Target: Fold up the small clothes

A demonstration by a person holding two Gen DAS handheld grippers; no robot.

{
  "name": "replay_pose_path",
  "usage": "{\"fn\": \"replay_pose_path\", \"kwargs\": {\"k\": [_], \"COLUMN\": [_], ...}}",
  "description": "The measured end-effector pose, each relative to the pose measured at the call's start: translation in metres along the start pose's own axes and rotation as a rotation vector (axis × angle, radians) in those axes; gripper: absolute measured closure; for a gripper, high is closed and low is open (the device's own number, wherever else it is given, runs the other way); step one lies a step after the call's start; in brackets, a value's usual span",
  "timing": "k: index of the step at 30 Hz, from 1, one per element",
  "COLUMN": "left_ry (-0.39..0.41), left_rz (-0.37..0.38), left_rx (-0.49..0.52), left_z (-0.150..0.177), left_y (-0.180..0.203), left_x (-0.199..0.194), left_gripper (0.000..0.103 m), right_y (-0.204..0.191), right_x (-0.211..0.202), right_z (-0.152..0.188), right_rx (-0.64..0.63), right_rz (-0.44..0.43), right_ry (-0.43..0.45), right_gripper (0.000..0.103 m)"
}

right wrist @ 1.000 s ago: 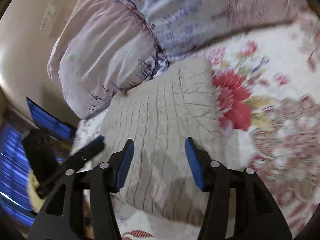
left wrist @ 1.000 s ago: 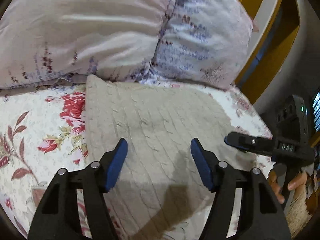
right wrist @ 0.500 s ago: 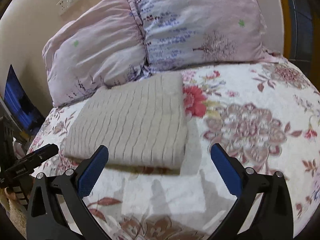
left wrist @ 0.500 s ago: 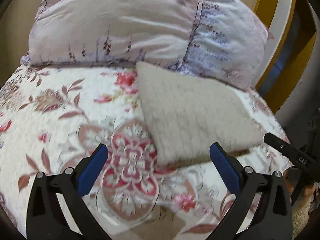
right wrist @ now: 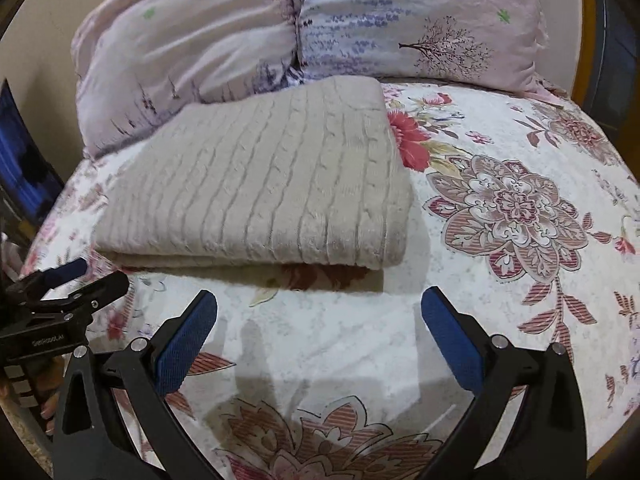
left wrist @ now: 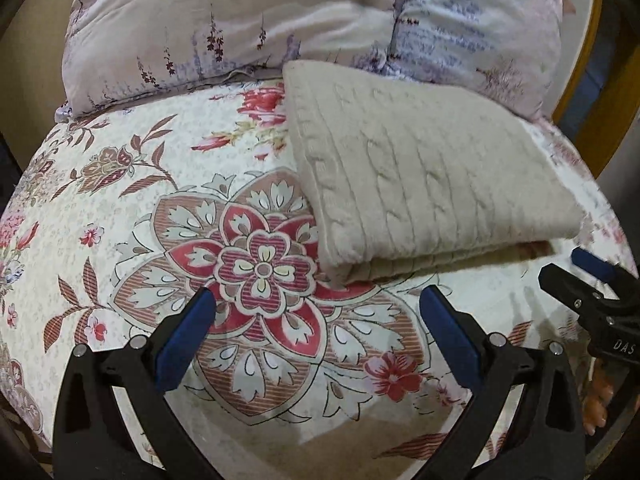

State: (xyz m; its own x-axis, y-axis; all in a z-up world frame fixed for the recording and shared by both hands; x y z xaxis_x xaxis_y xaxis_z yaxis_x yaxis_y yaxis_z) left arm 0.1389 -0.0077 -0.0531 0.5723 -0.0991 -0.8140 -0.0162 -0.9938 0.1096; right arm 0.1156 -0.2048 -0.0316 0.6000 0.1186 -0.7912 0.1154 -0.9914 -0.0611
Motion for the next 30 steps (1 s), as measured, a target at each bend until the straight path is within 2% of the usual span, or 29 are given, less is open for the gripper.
{"fn": "replay_pose_path", "kwargs": {"k": [6,13,30], "left_ry": [-0.028,-0.022,0.022], "left_rz": [-0.012,-0.054,-0.063], "left_rx": [0.004,0.034,0.041], "left_z": [0.002,0.001,0.001], "left_y": [0.001,0.004,0.005], "left_x": [0.007,0.011,0.011], "left_gripper": [0.002,0.002,0.002], "right_y": [-0.003,0.001,0.001], "right_x": [0.008,0.017,0.017], "right_z": [0.002,0.006,0.006], "right_rx": [-0.039,-0.063,-0.058], "right_rz": [0.058,0.115,0.122], "right_ry": [-0.035,-0.070,-0.035], "right_gripper": [0.001,0.001,0.001]}}
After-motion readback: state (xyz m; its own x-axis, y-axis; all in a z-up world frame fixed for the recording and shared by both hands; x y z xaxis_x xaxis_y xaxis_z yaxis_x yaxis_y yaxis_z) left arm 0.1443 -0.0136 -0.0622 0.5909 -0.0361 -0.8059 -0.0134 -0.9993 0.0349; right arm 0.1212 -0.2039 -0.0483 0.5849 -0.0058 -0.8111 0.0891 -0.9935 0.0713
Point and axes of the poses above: each gripper's, at about its wrist camera, not at the fingertips, and x roughly the way its jaws point, y to its right, z to its underside, the point moved 7 cm from there along x, roughly the way its jaws point, and after that the axes turned 6 degrees about -x, right-handed, at the moved point
